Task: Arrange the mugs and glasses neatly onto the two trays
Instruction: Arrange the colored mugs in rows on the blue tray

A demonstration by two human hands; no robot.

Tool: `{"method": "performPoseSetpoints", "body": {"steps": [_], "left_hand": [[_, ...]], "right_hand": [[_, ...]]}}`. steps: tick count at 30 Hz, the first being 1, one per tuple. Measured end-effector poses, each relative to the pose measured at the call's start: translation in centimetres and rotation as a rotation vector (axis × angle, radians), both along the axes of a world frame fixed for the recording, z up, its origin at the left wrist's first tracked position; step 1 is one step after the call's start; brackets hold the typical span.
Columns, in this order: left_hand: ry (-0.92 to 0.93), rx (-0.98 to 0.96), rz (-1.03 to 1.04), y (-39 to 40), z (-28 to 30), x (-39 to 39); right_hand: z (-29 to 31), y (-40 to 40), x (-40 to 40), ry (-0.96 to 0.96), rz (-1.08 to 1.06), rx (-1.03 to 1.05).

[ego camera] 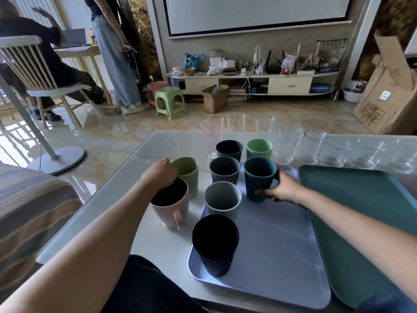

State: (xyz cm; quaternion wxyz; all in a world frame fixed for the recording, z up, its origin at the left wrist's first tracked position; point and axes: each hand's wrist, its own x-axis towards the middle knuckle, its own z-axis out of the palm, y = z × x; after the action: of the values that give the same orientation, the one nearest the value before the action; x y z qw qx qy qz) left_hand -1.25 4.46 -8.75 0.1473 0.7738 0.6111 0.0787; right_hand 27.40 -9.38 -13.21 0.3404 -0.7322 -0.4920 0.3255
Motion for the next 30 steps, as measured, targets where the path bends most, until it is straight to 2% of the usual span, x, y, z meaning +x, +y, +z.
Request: {"method": "performPoseSetpoints", "body": {"steps": [4,7,11,13,17,20,22,26,30], "left_hand": [[0.001,0.002,0.063,0.0,0.1,0.7],[-0.059,0.025,0.116,0.2,0.4,1.0],[-0.316,0.081,0.189,-0.2,2.0,1.8],[-0.447,0.142,0.179,-0.9,3.0,2.3],[-0.592,0.264,0.12,-2.7,4.7,3.3],[-0.666,0.387,0.092,-3.9,6.0,3.9],[-0.703,0.438,0.065,-5.0,7.1,4.4],[-0.772,0.422,-0.049,-7.9,8.6,5.9],[-0.733,0.38,-0.246,-10.8,8.5,7.9]], "right_hand": [[1.7,-0.4,0.4,-0.114,0.074,-0.183],[3.7,-0.6,1.2,-0.239,0.046,-0.205],[5.4,-1.8,1.9,-0.352,0.022,-0.215],[6.1,-2.3,1.9,-0.427,0.018,-0.114],[8.0,-2.9,0.1,-0.285,0.016,0.233],[9.4,-3.6,-2.0,-0.214,0.068,0.394],[9.6,-4.0,-3.2,-0.183,0.108,0.438],[9.6,-4.5,-4.7,-0.097,0.144,0.477],[9.6,-5.1,-5.5,-0.058,0.135,0.491]]}}
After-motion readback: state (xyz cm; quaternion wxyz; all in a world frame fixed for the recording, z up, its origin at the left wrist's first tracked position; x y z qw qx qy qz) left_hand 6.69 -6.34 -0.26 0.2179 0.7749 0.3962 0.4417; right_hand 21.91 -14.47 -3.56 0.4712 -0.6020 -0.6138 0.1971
